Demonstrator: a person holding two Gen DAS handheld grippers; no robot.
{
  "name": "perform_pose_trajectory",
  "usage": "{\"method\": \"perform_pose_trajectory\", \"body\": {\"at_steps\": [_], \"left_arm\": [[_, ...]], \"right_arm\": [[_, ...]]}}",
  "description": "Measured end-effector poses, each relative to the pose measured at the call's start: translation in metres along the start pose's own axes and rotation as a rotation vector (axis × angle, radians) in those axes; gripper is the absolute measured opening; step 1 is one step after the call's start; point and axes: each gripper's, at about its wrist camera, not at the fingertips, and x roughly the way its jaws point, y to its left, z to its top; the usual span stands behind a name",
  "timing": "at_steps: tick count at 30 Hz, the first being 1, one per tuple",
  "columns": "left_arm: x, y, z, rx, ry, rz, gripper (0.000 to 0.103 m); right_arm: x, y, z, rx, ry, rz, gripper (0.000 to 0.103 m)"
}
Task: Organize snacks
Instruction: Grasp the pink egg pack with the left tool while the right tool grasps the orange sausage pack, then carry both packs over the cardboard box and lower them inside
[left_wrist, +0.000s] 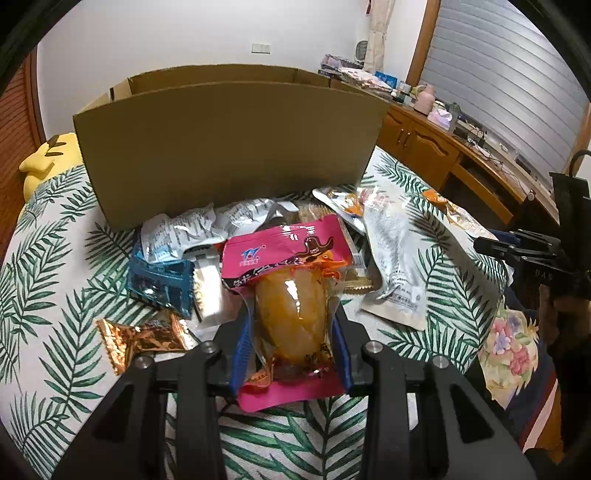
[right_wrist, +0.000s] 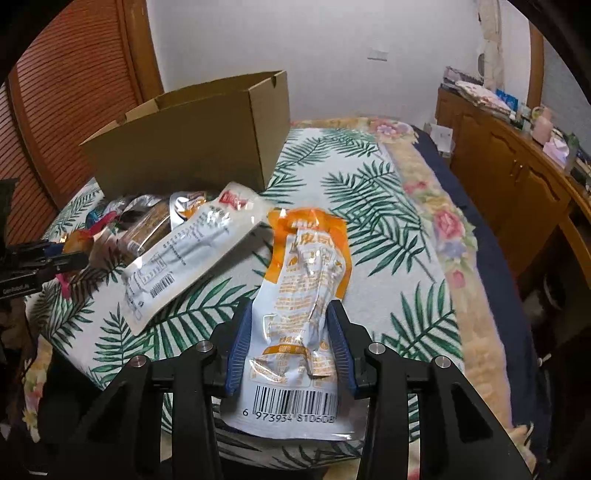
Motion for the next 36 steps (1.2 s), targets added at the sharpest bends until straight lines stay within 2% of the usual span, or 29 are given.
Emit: {"method": "perform_pose_trajectory", "body": {"at_steps": [6, 12, 28, 36], "left_arm": [[-0.008, 0.002, 0.002, -0.011, -0.029, 0.001, 0.036], [-0.023, 0.011, 0.021, -0.014, -0.085, 0.016, 0.036], [-0.055, 0.041, 0.1, 0.002, -0.219, 0.084, 0.036], [-0.048, 0.062, 0.147, 0.023, -0.251, 0.122, 0.036]], "right_arm": [[-0.009, -0.007, 0.007, -0.002, -0.021, -0.033, 0.041], [-0.022, 0.004, 0.028, -0.047, -0.076, -0.034, 0.041], [-0.035, 0.065, 0.125, -0.211, -0.219, 0.026, 0.041], [-0.012, 0.097, 0.17, -0.297, -0.253, 0.055, 0.041]]}}
